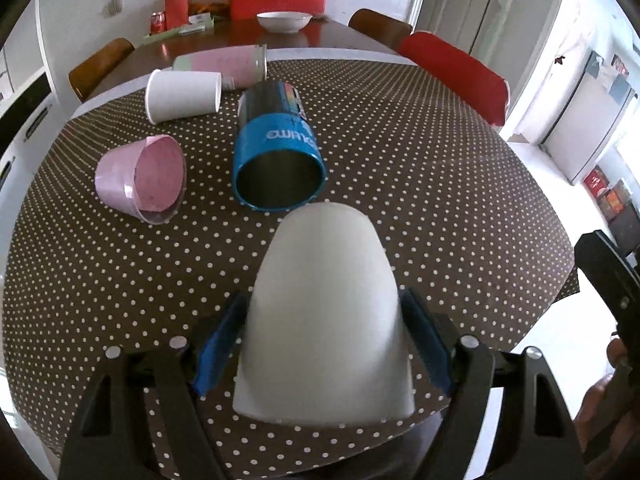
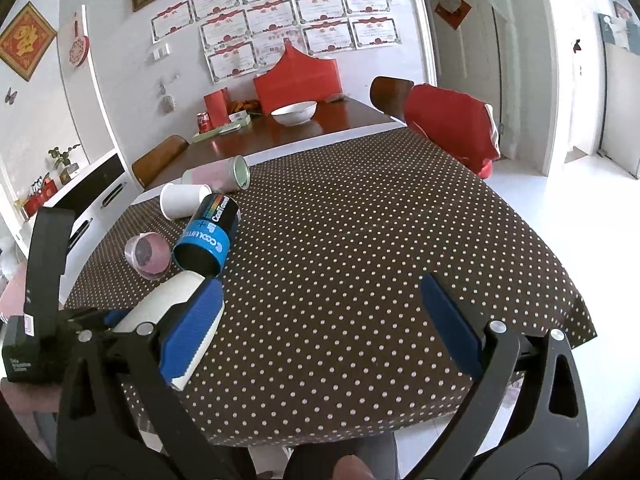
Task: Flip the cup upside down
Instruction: 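Rotate the right gripper to turn the cream cup rim-down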
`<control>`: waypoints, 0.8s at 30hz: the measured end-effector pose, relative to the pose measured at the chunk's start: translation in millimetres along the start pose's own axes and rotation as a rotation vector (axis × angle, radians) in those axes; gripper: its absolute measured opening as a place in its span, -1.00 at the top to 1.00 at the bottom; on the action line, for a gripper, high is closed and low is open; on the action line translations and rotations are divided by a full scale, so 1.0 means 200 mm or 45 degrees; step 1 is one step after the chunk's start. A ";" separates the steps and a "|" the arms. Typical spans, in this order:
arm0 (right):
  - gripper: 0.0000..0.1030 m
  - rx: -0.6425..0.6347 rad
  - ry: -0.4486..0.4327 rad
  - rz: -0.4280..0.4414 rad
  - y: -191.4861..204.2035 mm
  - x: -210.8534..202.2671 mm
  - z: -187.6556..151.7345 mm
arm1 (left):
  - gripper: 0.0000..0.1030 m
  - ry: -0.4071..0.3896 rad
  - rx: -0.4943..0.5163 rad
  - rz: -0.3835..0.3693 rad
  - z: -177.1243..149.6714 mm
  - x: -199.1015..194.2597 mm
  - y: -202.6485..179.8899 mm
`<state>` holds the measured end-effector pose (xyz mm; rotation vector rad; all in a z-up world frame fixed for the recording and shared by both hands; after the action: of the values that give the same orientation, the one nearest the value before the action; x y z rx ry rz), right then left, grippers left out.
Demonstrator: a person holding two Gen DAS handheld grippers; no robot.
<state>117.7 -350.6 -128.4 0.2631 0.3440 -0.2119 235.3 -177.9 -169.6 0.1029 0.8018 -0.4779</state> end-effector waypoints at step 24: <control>-0.88 -0.021 0.216 0.210 0.40 0.13 0.02 | -0.78 -0.375 -0.007 0.160 -0.01 -0.46 0.24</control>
<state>163.4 -280.7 -117.1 0.2928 0.4896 -0.0238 202.0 -100.0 -109.9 0.0748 0.5044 -0.3612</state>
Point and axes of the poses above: each gripper's, at about its wrist camera, not at the fingertips, and x roughly the way its jaws point, y to its left, z to its top, the point moved 4 cm from there along x, roughly the way its jaws point, and after that the axes turned 12 degrees about -y, right-handed, at the moved point
